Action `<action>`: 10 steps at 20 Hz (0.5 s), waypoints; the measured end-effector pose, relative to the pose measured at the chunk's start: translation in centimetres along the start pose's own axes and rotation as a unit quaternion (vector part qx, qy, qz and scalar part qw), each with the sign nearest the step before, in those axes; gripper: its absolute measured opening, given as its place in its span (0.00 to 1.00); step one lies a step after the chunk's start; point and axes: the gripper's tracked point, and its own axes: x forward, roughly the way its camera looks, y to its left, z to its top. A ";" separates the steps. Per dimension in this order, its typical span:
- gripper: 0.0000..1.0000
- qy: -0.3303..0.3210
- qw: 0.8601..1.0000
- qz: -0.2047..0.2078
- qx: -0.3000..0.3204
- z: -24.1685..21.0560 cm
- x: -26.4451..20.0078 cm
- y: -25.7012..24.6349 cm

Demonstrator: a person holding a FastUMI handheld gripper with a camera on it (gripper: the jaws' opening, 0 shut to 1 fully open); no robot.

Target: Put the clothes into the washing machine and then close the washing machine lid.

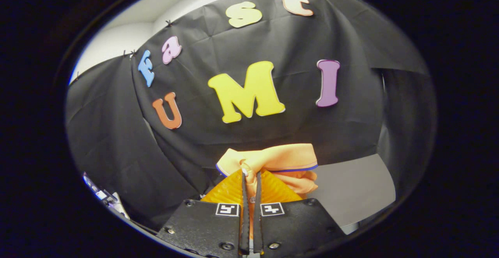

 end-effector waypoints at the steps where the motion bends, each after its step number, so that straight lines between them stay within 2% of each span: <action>1: 0.07 0.002 1.000 0.007 0.000 0.0 0.5 1.3; 5: 0.07 0.023 0.999 0.040 -0.001 -1.6 3.1 6.1; 10: 0.07 0.067 0.995 0.072 -0.005 -5.8 7.9 10.3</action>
